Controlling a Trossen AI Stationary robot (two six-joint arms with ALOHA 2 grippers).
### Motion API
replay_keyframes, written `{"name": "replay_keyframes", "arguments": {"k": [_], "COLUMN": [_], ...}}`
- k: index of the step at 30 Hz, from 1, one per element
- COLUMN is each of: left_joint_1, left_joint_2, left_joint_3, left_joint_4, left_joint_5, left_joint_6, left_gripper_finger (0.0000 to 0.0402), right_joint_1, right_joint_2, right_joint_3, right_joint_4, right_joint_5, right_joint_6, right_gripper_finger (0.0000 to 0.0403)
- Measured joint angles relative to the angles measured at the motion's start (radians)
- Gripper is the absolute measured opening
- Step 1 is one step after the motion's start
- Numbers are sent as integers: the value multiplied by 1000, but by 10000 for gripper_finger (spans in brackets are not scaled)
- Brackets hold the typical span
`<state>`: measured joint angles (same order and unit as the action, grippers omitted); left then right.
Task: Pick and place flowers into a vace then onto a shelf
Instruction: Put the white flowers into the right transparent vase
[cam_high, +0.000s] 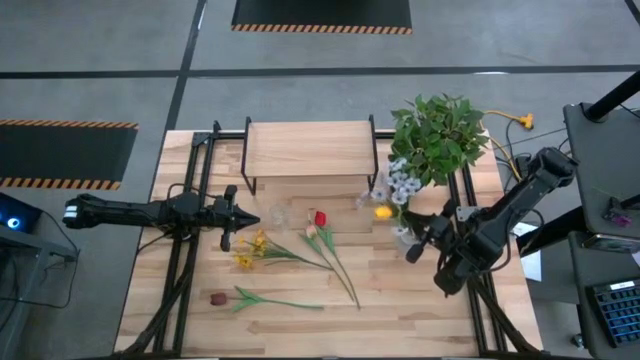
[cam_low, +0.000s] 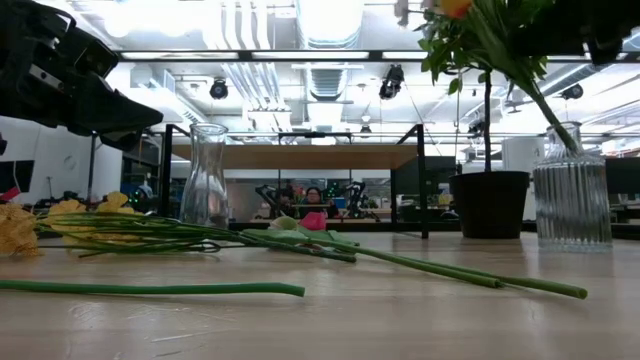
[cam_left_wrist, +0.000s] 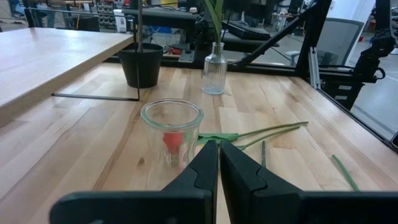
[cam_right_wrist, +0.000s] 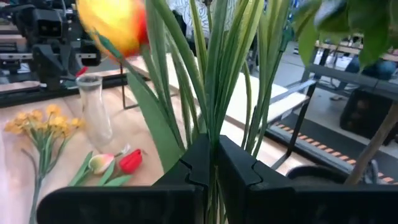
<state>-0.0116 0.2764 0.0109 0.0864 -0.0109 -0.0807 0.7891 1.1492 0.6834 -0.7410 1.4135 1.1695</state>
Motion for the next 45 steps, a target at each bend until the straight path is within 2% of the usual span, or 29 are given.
{"name": "replay_keyframes", "arguments": {"k": [6,12,25,30,38,45], "left_joint_1": [0,0,0,0,0,0], "left_joint_2": [0,0,0,0,0,0], "left_joint_3": [0,0,0,0,0,0], "left_joint_4": [0,0,0,0,0,0], "left_joint_5": [0,0,0,0,0,0], "left_joint_6": [0,0,0,0,0,0], "left_gripper_finger": [0,0,0,0,0,0], "right_joint_1": [17,17,19,18,18,18], "right_joint_2": [0,-1,-19,-61,-156,-234], "right_joint_3": [-42,-23,25,33,33,33], "right_joint_4": [-1,-3,-60,-93,-96,-97], "right_joint_5": [1,-2,-135,-178,-268,-297], "right_joint_6": [79,46,-23,-21,-45,-86], "right_gripper_finger": [13,23,158,192,199,207]}}
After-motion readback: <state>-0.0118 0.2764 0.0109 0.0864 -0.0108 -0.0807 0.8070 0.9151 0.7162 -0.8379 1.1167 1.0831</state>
